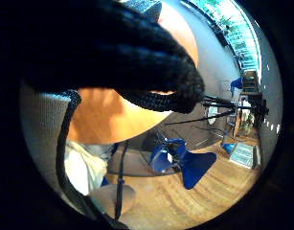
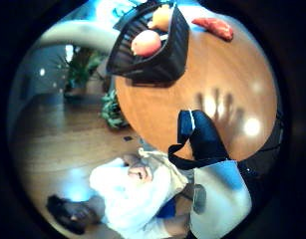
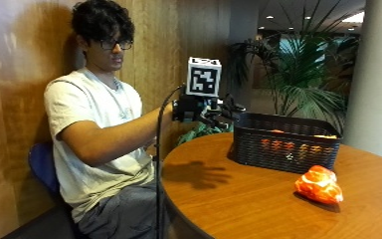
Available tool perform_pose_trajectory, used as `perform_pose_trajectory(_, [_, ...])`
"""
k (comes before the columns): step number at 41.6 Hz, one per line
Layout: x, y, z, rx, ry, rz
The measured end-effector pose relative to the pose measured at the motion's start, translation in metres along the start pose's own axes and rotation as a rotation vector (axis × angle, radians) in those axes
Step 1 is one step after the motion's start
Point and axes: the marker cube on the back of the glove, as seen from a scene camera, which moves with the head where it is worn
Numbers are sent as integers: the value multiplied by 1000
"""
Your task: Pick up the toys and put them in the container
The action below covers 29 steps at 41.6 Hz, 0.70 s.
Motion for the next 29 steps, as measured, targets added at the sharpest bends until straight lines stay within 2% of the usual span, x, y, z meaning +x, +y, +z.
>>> perform_pose_trajectory(7, [21, -41, -15, 21, -17, 63])
perform_pose_trajectory(16, [70, -143, -28, -14, 91, 217])
perform_pose_trajectory(23, [88, -208, -8, -121, 71, 270])
perform_pose_trajectory(29, [98, -248, 21, -182, 80, 224])
